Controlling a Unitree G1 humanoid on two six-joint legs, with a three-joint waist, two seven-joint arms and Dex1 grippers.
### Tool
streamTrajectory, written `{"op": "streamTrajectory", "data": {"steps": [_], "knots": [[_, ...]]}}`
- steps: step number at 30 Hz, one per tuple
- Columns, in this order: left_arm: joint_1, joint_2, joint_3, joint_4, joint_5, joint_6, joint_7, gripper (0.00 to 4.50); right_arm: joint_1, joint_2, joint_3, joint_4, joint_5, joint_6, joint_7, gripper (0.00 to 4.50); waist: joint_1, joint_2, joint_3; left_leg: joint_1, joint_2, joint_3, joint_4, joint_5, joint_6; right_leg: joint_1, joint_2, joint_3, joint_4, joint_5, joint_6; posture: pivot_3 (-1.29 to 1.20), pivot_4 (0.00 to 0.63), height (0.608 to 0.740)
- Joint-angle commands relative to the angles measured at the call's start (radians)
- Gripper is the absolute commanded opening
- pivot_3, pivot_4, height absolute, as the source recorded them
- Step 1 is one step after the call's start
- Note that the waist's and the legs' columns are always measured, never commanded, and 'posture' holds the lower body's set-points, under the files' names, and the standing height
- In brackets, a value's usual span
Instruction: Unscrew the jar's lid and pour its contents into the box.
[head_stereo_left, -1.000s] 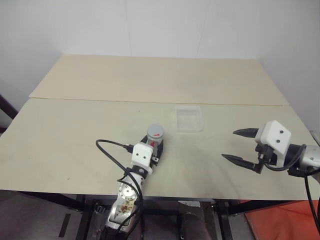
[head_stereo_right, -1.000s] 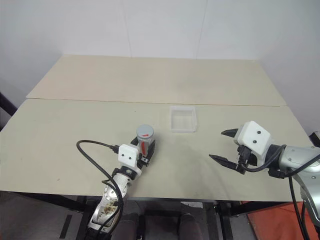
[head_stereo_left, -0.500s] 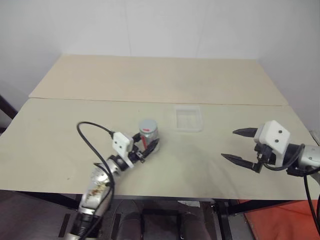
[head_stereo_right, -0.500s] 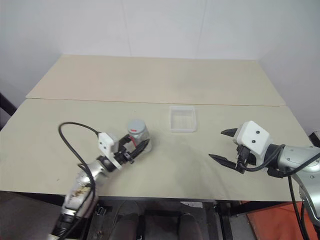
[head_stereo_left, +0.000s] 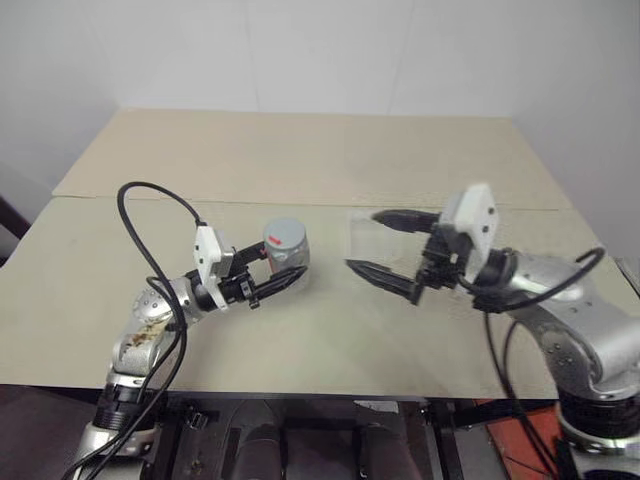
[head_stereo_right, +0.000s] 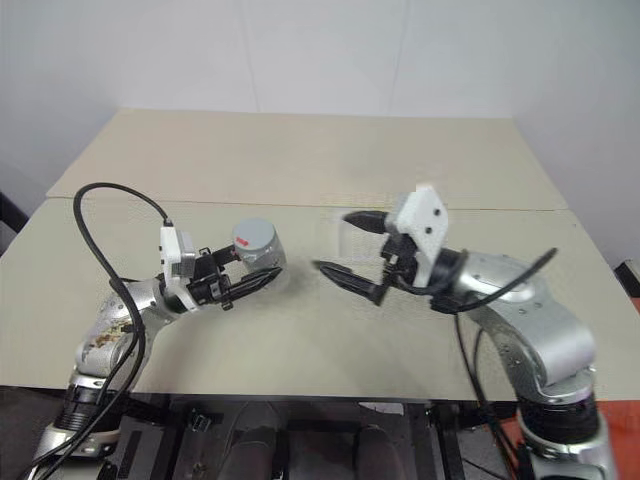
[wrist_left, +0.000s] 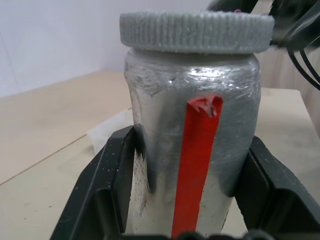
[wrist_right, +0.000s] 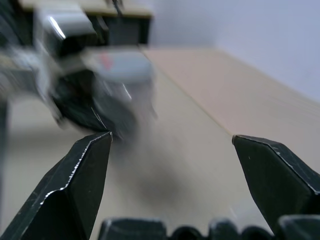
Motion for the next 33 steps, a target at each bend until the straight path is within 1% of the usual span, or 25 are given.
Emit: {"op": "streamTrajectory", "data": {"steps": [1,8,14,22,25,33], "knots": [[-0.049,-0.02,-0.002,0.026,0.033,-0.05,-0.003,2.45,-0.039,0.032,0.046,-0.054,0.012,0.044,-0.079,4.5,0.003,0.0,0.0,-0.001,0.0,0.0,0.0,0.0,0.0,0.0,0.0,0.0,0.0,0.0,0.0,0.0,0.15,0.74],[-0.085,-0.035,-0.013,0.059,0.061,-0.07,-0.028,2.45,-0.098,0.086,0.111,-0.046,-0.011,0.065,-0.159,4.5,0.002,0.0,0.0,-0.003,0.0,-0.001,0.001,0.0,0.0,-0.002,0.0,-0.002,0.0,0.0,0.0,0.0,0.15,0.74],[-0.092,-0.036,-0.014,0.061,0.072,-0.072,-0.034,2.45,-0.164,0.163,0.204,0.011,-0.129,0.052,-0.257,4.5,-0.013,0.0,0.0,-0.003,0.0,-0.001,0.001,0.0,0.0,-0.002,0.0,-0.001,0.001,0.0,0.0,0.0,0.15,0.74],[-0.085,-0.049,-0.012,0.061,0.086,-0.077,-0.03,2.45,-0.187,0.194,0.246,0.029,-0.172,0.041,-0.238,4.5,-0.014,0.0,0.0,-0.003,0.0,-0.001,0.001,0.0,0.0,-0.003,0.0,-0.002,0.001,0.0,0.0,0.0,0.15,0.74],[-0.087,-0.054,-0.007,0.063,0.084,-0.067,-0.022,1.95,-0.184,0.187,0.247,0.032,-0.188,0.043,-0.227,4.5,-0.013,0.0,0.0,-0.003,0.0,-0.001,0.001,0.0,0.0,-0.003,0.0,-0.002,0.001,0.0,0.0,0.0,0.15,0.74],[-0.088,-0.058,-0.009,0.06,0.08,-0.068,-0.025,1.93,-0.169,0.181,0.242,0.025,-0.19,0.062,-0.21,4.5,-0.014,0.0,0.0,-0.003,0.0,-0.001,0.0,0.0,0.0,-0.003,0.0,-0.002,0.001,0.0,0.0,0.0,0.15,0.74]]}}
